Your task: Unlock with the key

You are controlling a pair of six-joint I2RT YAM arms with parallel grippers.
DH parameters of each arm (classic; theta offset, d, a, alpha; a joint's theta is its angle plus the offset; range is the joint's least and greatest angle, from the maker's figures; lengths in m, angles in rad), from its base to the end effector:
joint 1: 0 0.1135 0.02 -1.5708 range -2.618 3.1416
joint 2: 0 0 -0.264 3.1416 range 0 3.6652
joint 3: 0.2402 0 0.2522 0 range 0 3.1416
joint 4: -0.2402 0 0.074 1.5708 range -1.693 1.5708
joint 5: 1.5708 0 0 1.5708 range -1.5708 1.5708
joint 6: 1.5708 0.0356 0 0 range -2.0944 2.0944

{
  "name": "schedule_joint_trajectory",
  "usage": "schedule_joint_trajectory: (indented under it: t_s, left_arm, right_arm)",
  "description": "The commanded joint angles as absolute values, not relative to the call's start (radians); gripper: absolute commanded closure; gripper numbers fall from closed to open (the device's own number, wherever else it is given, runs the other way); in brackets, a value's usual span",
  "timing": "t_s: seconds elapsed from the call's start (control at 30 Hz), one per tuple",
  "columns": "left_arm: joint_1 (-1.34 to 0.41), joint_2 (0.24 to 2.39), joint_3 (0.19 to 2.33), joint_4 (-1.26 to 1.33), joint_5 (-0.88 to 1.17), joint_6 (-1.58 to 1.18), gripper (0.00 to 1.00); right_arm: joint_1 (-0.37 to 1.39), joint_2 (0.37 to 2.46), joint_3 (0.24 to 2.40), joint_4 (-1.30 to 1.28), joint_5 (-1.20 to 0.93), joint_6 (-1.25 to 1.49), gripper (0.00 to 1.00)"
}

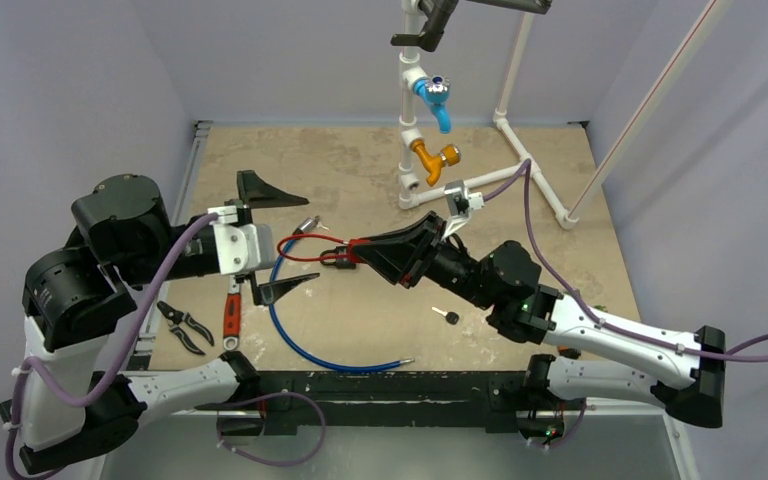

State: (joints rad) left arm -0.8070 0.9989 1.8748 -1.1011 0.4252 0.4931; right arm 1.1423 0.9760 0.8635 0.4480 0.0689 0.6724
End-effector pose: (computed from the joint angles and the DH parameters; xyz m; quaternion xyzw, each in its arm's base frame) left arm 0.0528 -0.0763 0.5383 0.5674 0.5290 -0.2582 0.5759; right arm 0.0960 0.2042 0.4003 -0.1074 0.5694 0.6296 0.5175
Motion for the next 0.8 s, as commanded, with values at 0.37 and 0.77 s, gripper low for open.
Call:
schedule_joint_trajectory:
  t_s: [0.37,0.77]
  left_arm:
    - [-0.801,1.049,1.812,-1.134,0.530,0.443,0.61]
    - [-0.801,1.042,1.760,-1.088,0.583,0.370,1.00]
  right_arm:
    - [1.140,0.970,0.954,0.500,-0.073,0.615,1.00]
    - [1.140,0.950,0.869,0.695,0.051,0.667,1.00]
